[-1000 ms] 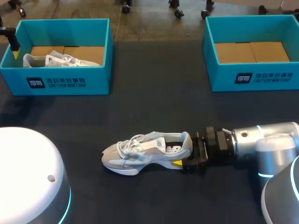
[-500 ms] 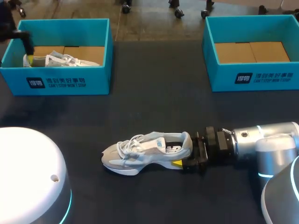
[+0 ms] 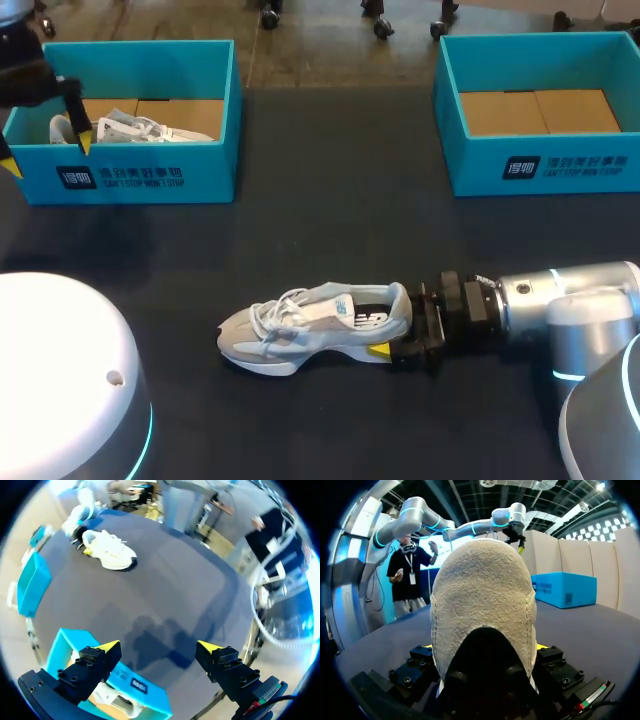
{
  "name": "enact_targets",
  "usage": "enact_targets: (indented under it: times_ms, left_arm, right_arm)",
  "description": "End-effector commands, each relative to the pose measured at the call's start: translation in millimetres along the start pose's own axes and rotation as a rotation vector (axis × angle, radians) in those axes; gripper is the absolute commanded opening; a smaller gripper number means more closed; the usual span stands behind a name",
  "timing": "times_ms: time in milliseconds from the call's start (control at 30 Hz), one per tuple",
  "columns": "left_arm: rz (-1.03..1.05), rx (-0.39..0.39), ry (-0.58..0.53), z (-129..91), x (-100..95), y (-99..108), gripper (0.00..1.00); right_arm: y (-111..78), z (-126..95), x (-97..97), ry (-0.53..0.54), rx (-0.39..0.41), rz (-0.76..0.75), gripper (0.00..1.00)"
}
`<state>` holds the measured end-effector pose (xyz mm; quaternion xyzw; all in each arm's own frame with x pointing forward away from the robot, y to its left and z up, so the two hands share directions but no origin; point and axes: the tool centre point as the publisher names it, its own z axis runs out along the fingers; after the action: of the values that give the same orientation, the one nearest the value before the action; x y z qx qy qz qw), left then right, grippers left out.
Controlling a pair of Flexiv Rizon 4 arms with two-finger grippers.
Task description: Take the shoe out of the shoebox, open the shoe tongue, remove and reinsert the insole, then place the shoe into the shoebox
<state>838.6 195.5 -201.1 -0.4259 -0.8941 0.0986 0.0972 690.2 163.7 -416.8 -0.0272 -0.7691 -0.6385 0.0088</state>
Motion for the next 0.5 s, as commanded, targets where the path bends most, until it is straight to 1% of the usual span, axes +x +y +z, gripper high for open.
enact_targets:
  times_ms: [33,67,100,133,167,200,233,267,300,500]
  left_arm:
    - [-0.134,0.018,-0.041,9,-0.2,-21,1.0]
    - [-0.165,0.02,-0.03,12,-0.8,-31,1.0]
    - [-0.2,0.001,-0.042,17,0.8,-44,1.0]
    - [-0.278,-0.028,-0.064,21,-0.7,-56,1.0]
    - [-0.358,0.011,-0.045,23,-1.4,-68,1.0]
    - [-0.49,0.004,-0.029,26,-2.4,-82,1.0]
    - [-0.572,-0.036,-0.062,29,-2.2,-91,1.0]
    - [-0.653,-0.063,-0.106,34,-0.1,-109,1.0]
    - [-0.663,-0.083,-0.128,35,0.8,-116,1.0]
    - [-0.663,-0.083,-0.128,35,0.8,-116,1.0]
  right_arm:
    - [0.9,1,0.6,0.002,0.004,0.001,0.0]
    - [0.9,1,0.6,0.002,0.004,0.001,0.0]
    - [0.9,1,0.6,0.002,0.004,0.001,0.0]
    - [0.9,1,0.6,0.002,0.004,0.001,0.0]
    - [0.9,1,0.6,0.002,0.004,0.001,0.0]
    - [0.9,1,0.6,0.002,0.004,0.001,0.0]
    - [0.9,1,0.6,0.002,0.004,0.001,0.0]
    - [0.9,1,0.6,0.002,0.004,0.001,0.0]
    - [0.9,1,0.6,0.002,0.004,0.001,0.0]
    - [0.9,1,0.6,0.002,0.004,0.001,0.0]
